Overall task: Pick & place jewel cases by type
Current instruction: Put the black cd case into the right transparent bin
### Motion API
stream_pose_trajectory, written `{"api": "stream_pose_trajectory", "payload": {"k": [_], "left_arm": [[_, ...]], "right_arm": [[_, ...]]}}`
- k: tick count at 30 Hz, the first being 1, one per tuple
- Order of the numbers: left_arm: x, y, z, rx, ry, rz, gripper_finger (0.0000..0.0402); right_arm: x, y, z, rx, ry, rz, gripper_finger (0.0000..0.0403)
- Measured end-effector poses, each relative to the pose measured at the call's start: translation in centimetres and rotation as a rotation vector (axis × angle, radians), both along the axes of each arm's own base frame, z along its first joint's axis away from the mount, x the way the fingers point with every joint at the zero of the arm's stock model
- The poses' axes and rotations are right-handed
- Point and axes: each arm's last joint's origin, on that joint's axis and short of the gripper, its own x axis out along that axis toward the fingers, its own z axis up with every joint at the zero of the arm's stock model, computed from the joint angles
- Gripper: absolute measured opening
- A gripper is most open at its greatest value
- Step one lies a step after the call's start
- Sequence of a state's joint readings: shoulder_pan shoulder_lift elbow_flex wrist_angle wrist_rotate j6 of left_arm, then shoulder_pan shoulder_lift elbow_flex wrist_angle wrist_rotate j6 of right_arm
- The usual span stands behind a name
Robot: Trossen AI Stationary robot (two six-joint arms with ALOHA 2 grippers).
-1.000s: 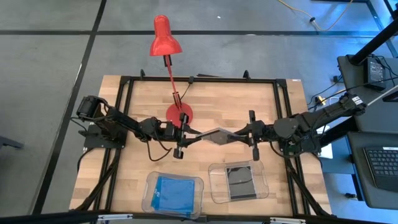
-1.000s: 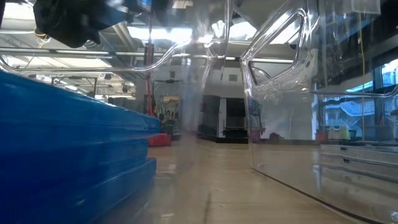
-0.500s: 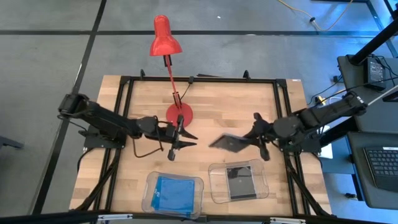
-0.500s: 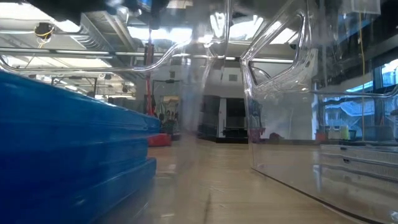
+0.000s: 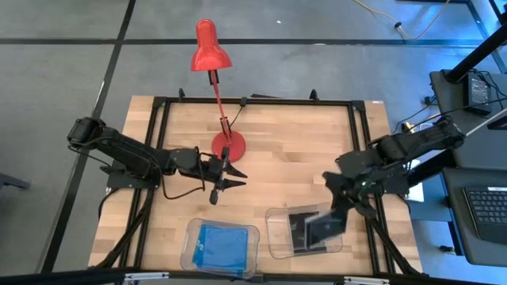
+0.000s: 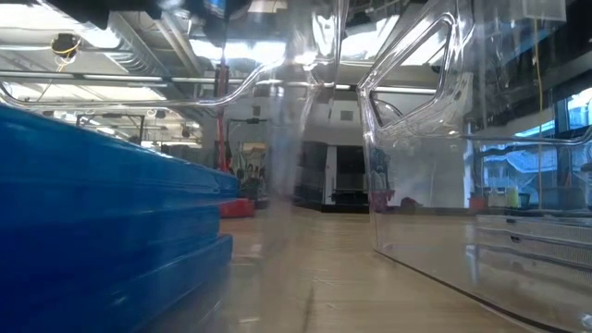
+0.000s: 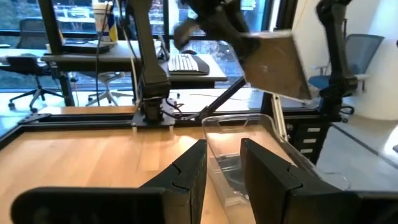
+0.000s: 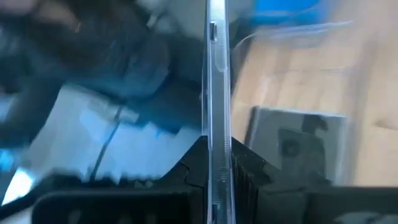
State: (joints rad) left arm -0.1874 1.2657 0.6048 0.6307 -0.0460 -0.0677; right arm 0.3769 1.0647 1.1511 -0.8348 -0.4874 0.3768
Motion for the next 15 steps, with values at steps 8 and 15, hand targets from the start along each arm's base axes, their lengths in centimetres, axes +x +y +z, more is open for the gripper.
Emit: {"api": "stream_pose_trajectory", "payload": {"k": [8,15], "left_arm": [[0.0,0.1,0.0,0.002,-0.001,0.018,0.0091],[0.0,0.2,0.0,0.003,-0.001,0.068,0.0095]], "right_arm": [[3.2,1.6,-3.3,-0.089,-0.039,0.327,0.0041],[5.7,1.1,-6.8,-0.188,-0.035,0.505,0.0043]]}}
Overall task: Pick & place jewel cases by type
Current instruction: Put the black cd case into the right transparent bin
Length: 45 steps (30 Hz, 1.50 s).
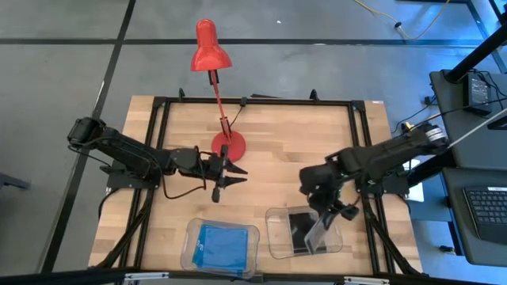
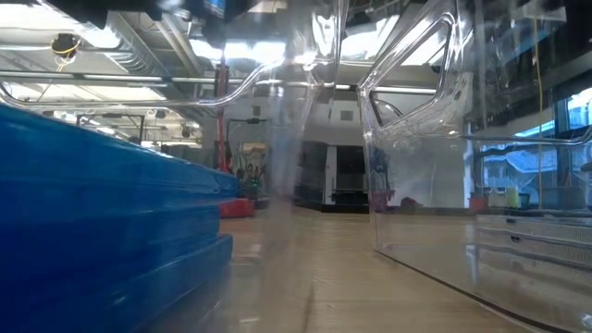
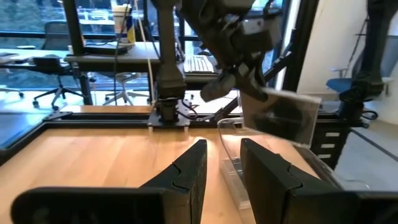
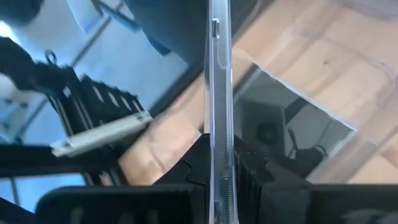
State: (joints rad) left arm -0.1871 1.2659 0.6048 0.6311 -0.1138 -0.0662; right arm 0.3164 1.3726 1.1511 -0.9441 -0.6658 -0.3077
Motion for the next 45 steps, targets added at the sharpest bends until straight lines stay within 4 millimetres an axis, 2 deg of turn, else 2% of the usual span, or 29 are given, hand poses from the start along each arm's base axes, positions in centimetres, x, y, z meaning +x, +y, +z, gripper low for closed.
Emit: {"api": "stream_pose_trajectory", "payload": {"k": [3,8,15,19,34,45], "left_arm": [[0.0,0.0,0.0,0.001,0.0,0.016,0.0093],[0.0,0.2,0.0,0.003,0.004,0.061,0.0092],[0.0,0.2,-0.4,0.011,0.037,0.07,0.0094],[0.0,0.2,-0.6,0.015,0.061,0.07,0.0091],[0.0,0.2,-0.7,0.028,0.066,0.073,0.0091],[0.0,0.2,-0.7,0.053,0.065,0.072,0.0091]], "right_arm": [[0.6,-0.9,-0.7,-0.035,-0.011,0.044,0.0043],[1.3,-2.0,0.0,-0.065,-0.063,0.136,0.0043],[1.1,-2.3,0.5,-0.104,-0.278,0.415,0.0044],[0.9,-2.6,0.5,-0.118,-0.327,0.502,0.0044],[1.6,-2.7,-1.1,-0.087,-0.311,0.624,0.0045],[2.7,-2.6,-3.4,-0.116,-0.259,0.712,0.0045]]}}
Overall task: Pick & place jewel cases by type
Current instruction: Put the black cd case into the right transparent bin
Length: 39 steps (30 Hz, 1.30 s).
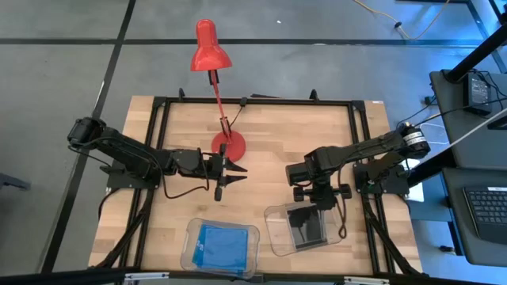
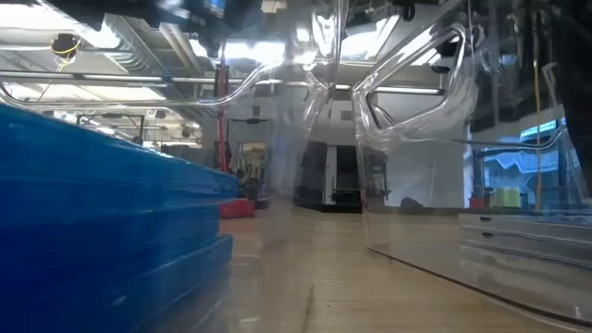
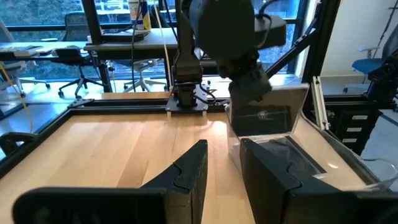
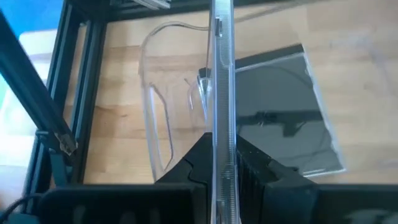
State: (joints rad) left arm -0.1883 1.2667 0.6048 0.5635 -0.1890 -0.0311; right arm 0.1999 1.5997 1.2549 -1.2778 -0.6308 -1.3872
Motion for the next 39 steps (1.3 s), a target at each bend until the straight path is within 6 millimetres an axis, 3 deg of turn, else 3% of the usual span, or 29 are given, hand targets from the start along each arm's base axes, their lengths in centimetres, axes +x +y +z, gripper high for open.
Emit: {"api": "stream_pose_trajectory", "payload": {"k": [15,20,29,39], "left_arm": [[0.0,0.0,0.0,0.018,0.0,-0.002,0.0091],[0.0,0.0,0.0,0.019,0.0,-0.002,0.0095],[0.0,0.0,0.0,0.018,-0.001,-0.001,0.0091],[0.0,0.0,0.0,0.083,-0.001,-0.004,0.0093]], "right_arm": [[1.5,0.3,-2.9,-0.009,0.159,-0.062,0.0045],[1.4,0.5,-2.8,0.014,0.163,-0.067,0.0052],[1.5,0.6,-2.7,-0.013,0.338,-0.31,0.0073],[1.6,1.2,-2.6,0.089,0.317,-0.254,0.0075]]}}
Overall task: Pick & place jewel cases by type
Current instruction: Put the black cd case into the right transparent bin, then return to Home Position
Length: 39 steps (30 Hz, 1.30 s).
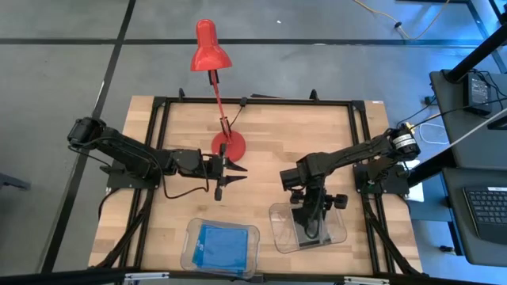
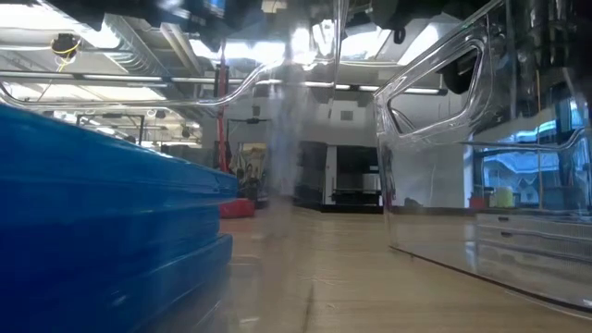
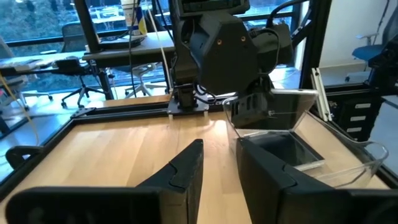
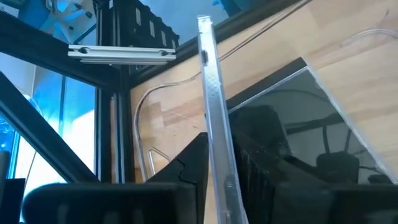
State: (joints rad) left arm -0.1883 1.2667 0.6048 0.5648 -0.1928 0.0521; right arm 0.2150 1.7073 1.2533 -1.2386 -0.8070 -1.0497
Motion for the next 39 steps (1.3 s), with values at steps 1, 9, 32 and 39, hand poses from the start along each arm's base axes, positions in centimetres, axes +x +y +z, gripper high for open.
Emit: {"api": "stream_pose_trajectory", "payload": {"k": [1,9,32,39], "left_arm": [[0.0,0.0,0.0,0.004,0.0,0.0,0.0092],[0.0,0.0,0.0,0.014,0.0,-0.001,0.0095],[0.0,0.0,-0.2,0.017,0.017,-0.006,0.0091],[-0.1,0.0,-0.5,0.009,0.054,-0.001,0.0095]], "right_arm": [[0.0,0.0,0.0,0.001,-0.003,0.001,0.0078],[0.2,-0.1,0.0,-0.002,-0.004,-0.022,0.0141],[2.1,0.2,0.1,0.101,-0.338,0.098,0.0211],[2.4,0.2,3.3,0.092,-0.274,-0.053,0.021]]}}
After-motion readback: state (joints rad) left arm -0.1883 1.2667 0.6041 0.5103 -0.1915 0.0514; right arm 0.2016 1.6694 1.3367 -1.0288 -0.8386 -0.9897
